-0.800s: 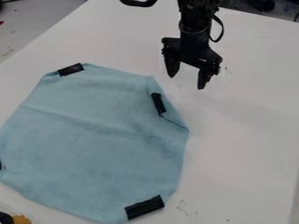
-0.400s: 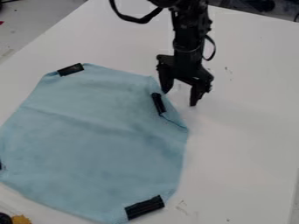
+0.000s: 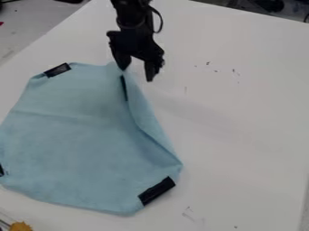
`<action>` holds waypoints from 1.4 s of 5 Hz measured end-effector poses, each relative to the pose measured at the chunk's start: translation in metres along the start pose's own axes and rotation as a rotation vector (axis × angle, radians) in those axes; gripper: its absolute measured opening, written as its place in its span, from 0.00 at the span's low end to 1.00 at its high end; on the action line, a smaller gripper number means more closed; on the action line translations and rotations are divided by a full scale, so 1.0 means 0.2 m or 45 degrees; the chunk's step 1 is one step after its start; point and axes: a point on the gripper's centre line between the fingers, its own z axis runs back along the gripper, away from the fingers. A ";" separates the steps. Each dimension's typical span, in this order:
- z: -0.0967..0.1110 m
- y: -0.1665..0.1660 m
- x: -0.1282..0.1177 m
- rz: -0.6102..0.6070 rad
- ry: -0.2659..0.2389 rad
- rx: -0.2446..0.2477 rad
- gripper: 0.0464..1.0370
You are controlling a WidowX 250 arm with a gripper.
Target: Fold the cloth from top left to bottom right
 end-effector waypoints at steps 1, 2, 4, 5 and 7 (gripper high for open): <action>0.09 0.23 -0.03 0.054 -0.085 0.009 0.96; 0.01 0.38 -0.13 0.028 -0.050 0.014 0.96; -0.15 0.67 -0.20 -0.008 0.086 0.098 0.96; -0.17 0.76 -0.20 -0.017 0.122 0.129 0.96; -0.27 0.78 -0.25 -0.014 0.163 0.069 0.94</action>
